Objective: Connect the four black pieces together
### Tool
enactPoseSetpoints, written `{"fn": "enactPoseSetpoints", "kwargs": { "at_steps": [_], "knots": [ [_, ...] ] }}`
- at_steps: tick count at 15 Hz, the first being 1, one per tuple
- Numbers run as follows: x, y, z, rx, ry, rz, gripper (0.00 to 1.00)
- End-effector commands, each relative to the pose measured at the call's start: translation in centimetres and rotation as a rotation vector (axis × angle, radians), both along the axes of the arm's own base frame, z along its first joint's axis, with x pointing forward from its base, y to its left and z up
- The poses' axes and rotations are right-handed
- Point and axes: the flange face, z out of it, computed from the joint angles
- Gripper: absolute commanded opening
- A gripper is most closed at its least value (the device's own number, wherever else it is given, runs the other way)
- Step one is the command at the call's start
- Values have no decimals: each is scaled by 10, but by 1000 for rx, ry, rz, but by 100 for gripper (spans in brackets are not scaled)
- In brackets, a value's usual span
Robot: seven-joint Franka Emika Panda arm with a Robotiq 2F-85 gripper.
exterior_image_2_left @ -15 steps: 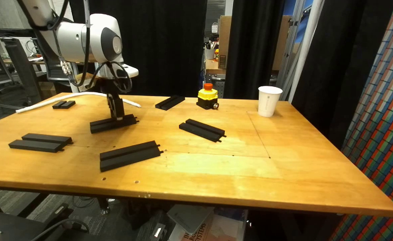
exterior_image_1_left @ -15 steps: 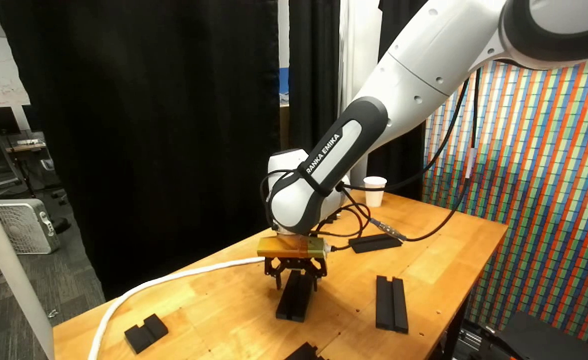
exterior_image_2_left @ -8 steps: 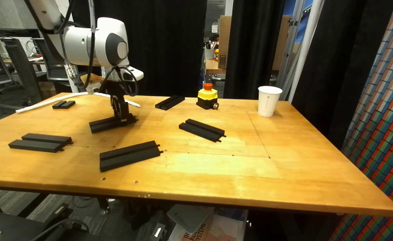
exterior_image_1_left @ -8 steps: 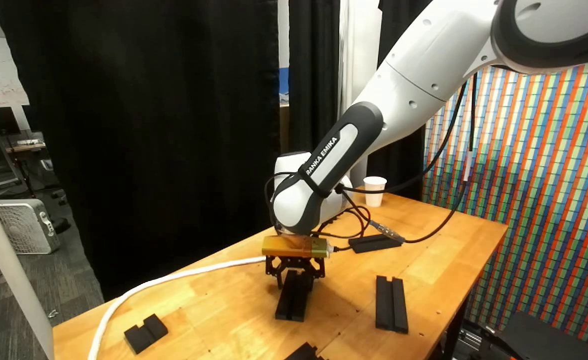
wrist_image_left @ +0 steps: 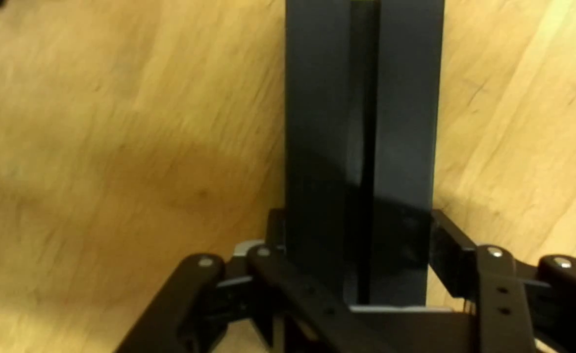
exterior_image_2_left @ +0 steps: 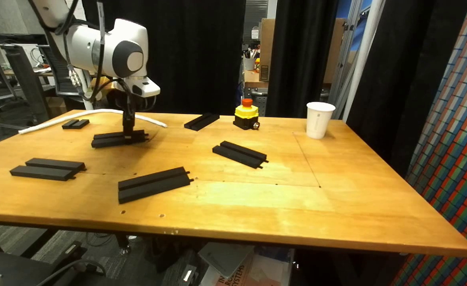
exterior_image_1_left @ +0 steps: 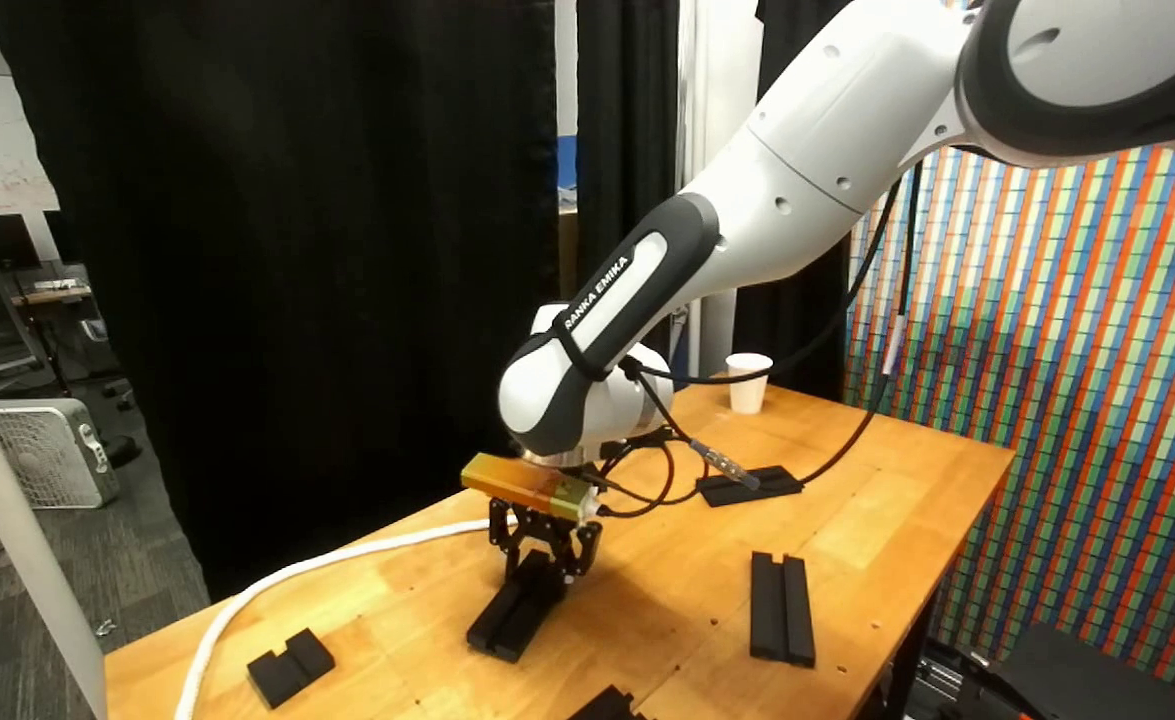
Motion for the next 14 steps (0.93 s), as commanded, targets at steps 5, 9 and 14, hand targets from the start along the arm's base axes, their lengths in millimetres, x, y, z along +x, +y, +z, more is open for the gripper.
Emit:
{"fn": "enactPoseSetpoints", "kwargs": {
  "at_steps": [5,9,14],
  "knots": [
    [3,88,-21,105,49,-382,45],
    [-23,107,-23,81,91,-552,45],
    [-45,119,-21,93,85,-601,45]
  ]
}}
